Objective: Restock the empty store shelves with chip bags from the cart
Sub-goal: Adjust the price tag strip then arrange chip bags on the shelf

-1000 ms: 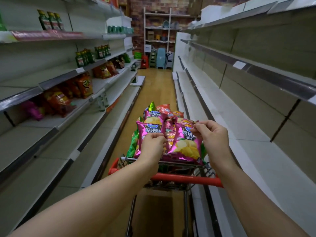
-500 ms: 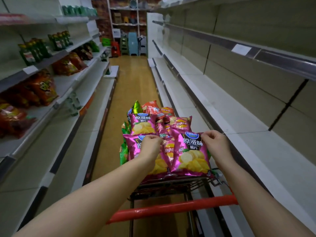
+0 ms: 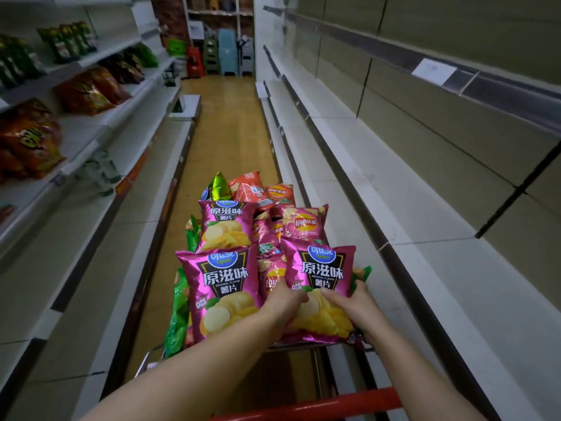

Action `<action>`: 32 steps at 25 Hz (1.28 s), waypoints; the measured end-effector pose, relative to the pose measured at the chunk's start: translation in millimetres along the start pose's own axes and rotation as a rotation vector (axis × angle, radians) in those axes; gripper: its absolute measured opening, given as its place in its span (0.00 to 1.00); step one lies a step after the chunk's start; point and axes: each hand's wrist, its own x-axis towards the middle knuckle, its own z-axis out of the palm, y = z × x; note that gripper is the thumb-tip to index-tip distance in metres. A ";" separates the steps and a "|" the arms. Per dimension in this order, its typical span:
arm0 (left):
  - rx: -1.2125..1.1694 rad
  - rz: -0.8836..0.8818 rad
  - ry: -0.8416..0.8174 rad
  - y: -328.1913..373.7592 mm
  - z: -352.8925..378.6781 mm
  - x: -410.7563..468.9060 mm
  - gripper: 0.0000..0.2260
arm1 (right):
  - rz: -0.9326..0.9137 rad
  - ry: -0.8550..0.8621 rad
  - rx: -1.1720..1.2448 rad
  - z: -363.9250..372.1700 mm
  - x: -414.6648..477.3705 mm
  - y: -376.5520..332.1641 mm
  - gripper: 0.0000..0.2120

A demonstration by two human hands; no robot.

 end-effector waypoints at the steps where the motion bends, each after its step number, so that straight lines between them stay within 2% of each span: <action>1: 0.007 -0.006 0.021 1.6 3.1 1.3 0.22 | -0.007 -0.022 0.018 -0.4 2.0 0.9 0.40; 3: -0.002 -0.005 0.055 4.4 7.3 3.1 0.21 | -0.056 -0.055 0.037 -2.1 3.3 -2.9 0.36; 6: -0.041 0.020 0.088 10.9 10.9 2.1 0.19 | -0.130 -0.040 0.057 -9.1 -3.7 -21.9 0.24; 11: -0.194 0.189 0.127 30.0 3.8 -12.8 0.25 | -0.259 0.023 0.172 -31.9 -23.3 -61.3 0.27; 15: -0.332 0.372 -0.067 56.0 -14.2 -35.8 0.23 | -0.393 0.124 0.320 -50.5 -53.8 -94.5 0.20; 18: -0.369 0.442 -0.231 72.5 -29.5 -54.9 0.39 | -0.503 0.239 0.384 -55.7 -93.9 -116.6 0.19; 22: -0.415 0.553 -0.408 75.8 -40.5 -90.5 0.28 | -0.593 0.374 0.399 -52.3 -158.4 -124.6 0.19; 25: -0.439 0.609 -0.525 72.9 -46.4 -119.2 0.33 | -0.635 0.425 0.438 -50.3 -217.5 -124.1 0.09; 27: -0.468 0.640 -0.630 70.8 -43.0 -142.8 0.32 | -0.644 0.500 0.453 -52.5 -260.7 -121.5 0.07; 29: -0.478 0.675 -0.727 69.2 -32.3 -172.9 0.28 | -0.622 0.612 0.429 -57.7 -300.1 -116.7 0.08; 32: -0.460 0.695 -0.891 62.9 -8.6 -224.2 0.24 | -0.577 0.867 0.353 -70.3 -359.4 -100.5 0.12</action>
